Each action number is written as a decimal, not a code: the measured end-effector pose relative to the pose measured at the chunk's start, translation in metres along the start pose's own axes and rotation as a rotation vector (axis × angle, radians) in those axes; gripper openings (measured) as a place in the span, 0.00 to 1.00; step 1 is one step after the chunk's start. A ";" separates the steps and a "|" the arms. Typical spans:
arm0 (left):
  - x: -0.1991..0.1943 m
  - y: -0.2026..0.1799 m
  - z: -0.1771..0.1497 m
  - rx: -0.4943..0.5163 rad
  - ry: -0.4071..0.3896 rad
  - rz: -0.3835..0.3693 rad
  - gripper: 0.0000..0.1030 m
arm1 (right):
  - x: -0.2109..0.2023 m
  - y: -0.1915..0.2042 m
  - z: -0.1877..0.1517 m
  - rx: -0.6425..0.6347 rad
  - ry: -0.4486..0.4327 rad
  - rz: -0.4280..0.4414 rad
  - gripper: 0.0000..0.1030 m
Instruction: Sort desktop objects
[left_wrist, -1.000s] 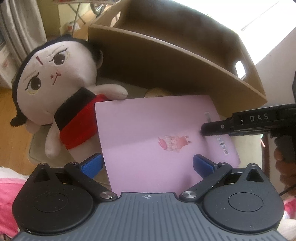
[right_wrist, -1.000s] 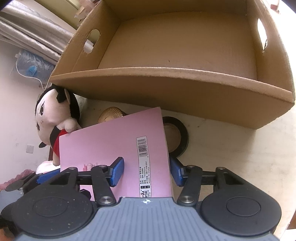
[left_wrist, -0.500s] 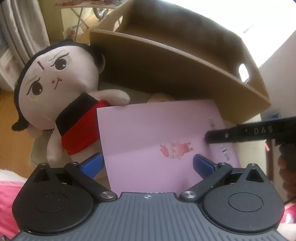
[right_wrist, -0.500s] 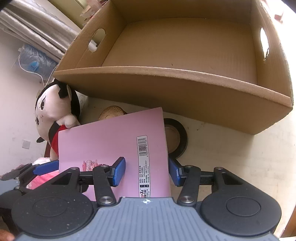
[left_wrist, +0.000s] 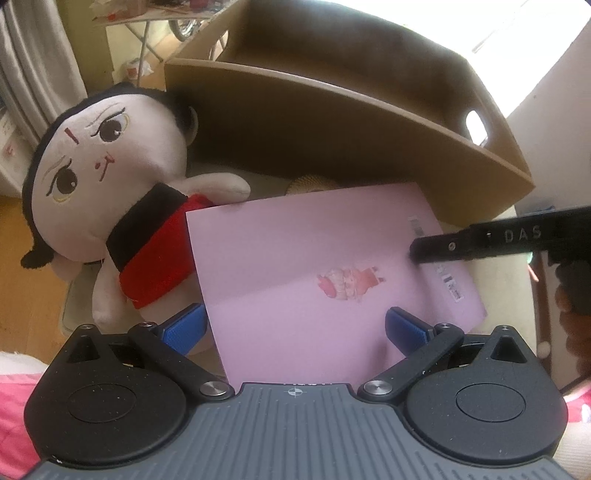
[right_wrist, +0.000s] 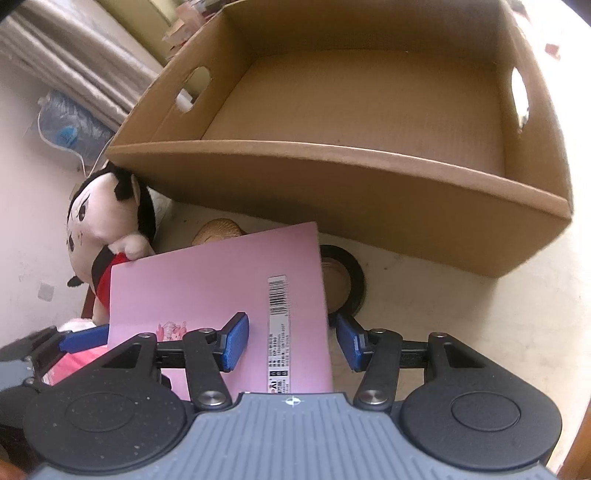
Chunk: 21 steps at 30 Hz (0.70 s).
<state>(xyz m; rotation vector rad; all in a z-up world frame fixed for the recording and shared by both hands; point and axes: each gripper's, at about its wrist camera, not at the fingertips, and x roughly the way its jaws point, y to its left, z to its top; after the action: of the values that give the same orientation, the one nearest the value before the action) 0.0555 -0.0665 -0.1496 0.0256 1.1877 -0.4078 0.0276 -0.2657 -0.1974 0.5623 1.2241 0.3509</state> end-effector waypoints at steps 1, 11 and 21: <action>0.000 0.000 0.000 0.002 0.002 0.002 1.00 | 0.000 -0.003 0.000 0.014 0.003 0.001 0.55; 0.006 0.000 0.003 -0.010 0.022 0.000 1.00 | 0.009 -0.015 0.001 0.103 0.047 0.071 0.55; 0.005 -0.003 0.006 -0.010 0.026 0.023 1.00 | 0.007 -0.006 0.001 0.065 0.078 0.073 0.57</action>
<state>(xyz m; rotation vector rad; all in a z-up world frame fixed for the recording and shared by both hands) 0.0611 -0.0715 -0.1512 0.0357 1.2142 -0.3826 0.0302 -0.2669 -0.2063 0.6551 1.2963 0.3986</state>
